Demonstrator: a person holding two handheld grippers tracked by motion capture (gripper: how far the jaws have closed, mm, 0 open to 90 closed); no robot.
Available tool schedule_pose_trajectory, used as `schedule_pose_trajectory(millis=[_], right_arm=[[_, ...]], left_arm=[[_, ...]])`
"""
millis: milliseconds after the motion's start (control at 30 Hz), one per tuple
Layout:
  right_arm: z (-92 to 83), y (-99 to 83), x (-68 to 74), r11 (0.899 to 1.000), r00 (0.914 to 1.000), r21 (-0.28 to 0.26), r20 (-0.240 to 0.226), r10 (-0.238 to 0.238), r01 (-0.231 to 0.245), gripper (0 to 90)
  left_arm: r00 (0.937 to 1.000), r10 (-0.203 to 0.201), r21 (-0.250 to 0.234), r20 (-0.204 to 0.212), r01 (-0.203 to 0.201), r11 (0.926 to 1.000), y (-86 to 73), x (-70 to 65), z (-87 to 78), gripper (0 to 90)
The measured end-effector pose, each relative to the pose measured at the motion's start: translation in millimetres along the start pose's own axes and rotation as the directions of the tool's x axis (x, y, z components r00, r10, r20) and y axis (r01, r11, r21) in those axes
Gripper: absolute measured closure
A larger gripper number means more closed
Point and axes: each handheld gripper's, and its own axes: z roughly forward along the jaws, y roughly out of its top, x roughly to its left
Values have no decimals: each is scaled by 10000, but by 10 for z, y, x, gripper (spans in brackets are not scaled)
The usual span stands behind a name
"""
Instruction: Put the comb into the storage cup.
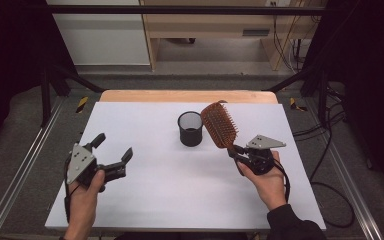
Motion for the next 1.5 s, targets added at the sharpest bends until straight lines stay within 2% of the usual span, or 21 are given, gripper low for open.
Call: schedule_pose_trajectory(millis=[33,67,100,133,200,267,367,400,433,467,633,700,867,967,1000,1067,1233,1333,1500], right_arm=[[27,72,42,9994,9999,-340,-117,-11,7,733],[46,112,70,9988,9999,-491,-157,-42,34,732],[68,152,100,9981,9997,-618,-236,-58,44,733],[88,188,135,9973,9995,-733,-308,-85,62,732],[128,235,208,9955,9988,-944,-481,-130,84,733],[165,245,281,9938,9979,-1099,-613,-223,154,733],[196,219,374,9934,9967,-1119,-748,-330,244,732],[196,219,374,9934,9967,-1119,-748,-330,244,732],[198,198,429,9930,9963,-1141,-764,-381,292,732],[199,188,448,9931,9961,-1128,-787,-404,313,732],[220,158,507,9930,9947,-1170,-1000,-258,140,732],[251,152,567,9932,9932,-1137,-1108,-366,239,732],[290,149,646,9929,9914,-1106,-1177,-570,439,733],[336,134,727,9925,9884,-1076,-1340,-721,578,732],[336,134,727,9925,9884,-1076,-1340,-721,578,732],[361,126,776,9924,9870,-1008,-1366,-844,709,732],[433,115,923,9910,9830,-918,-1467,-1103,975,732],[459,114,992,9889,9789,-844,-1540,-1345,1226,732],[485,110,1073,9873,9751,-824,-1652,-1478,1357,732]], left_arm=[[9996,-251,-257,135,254,9993,90,-67,132,47],[9996,-251,-257,135,254,9993,90,-67,132,50],[9973,-562,-479,479,585,9971,132,-136,208,49],[9959,-688,-508,590,718,9961,131,-170,230,49],[9926,-779,-117,928,793,9968,116,-244,254,48],[9899,-878,-170,1109,902,9958,97,-316,227,46],[9862,-785,55,1455,785,9969,94,-408,229,39],[9862,-785,55,1455,785,9969,94,-408,229,39],[9794,-1125,128,1678,1120,9936,82,-443,243,39],[9751,-1309,178,1792,1298,9914,73,-459,252,39],[9696,-1421,337,1990,1382,9898,38,-530,270,39],[9636,-1552,328,2178,1518,9879,40,-577,271,39],[9603,-1566,354,2307,1525,9877,39,-624,275,39],[9514,-1965,414,2371,1922,9805,5,-630,292,39],[9514,-1965,414,2371,1922,9805,5,-630,292,40],[9472,-2174,499,2355,2117,9761,-14,-632,302,40],[9467,-2244,533,2311,2180,9745,-24,-634,305,40],[9443,-2453,595,2194,2380,9694,-51,-607,312,39],[9382,-2704,702,2161,2613,9627,-81,-590,322,40]])
